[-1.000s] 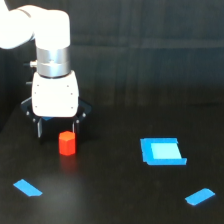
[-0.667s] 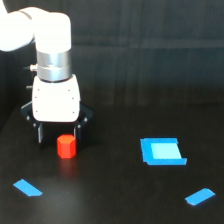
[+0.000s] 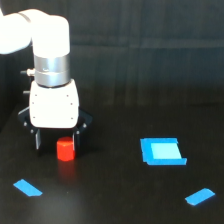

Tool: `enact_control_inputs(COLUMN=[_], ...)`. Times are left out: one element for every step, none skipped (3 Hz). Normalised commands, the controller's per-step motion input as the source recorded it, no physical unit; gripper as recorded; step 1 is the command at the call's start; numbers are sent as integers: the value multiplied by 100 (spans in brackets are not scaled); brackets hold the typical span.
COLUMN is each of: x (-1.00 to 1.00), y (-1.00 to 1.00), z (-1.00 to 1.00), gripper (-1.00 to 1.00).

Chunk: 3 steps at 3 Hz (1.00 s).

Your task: Pick up the red object from the table

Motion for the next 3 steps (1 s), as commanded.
enact_control_inputs(x=[4, -7, 7], y=[-29, -19, 7], z=[-15, -10, -18], gripper=[9, -55, -87])
